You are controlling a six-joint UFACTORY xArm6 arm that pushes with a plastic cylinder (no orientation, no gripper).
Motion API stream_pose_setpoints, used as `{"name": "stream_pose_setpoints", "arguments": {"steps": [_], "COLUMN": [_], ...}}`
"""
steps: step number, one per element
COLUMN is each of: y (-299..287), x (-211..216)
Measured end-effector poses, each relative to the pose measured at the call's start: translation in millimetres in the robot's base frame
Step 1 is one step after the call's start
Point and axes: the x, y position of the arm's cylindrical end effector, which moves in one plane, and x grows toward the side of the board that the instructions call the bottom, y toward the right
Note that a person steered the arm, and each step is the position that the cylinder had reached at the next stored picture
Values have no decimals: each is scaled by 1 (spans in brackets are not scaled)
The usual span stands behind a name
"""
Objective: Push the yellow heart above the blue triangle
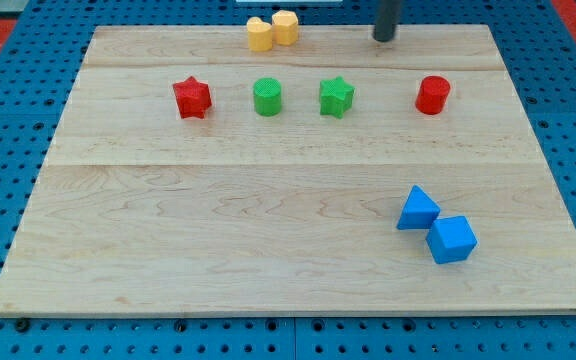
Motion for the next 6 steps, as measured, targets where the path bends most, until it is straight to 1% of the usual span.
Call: {"name": "stream_pose_setpoints", "arguments": {"steps": [2,4,5,6], "y": [-24,-126,-246,-304], "x": [-2,0,8,14]}}
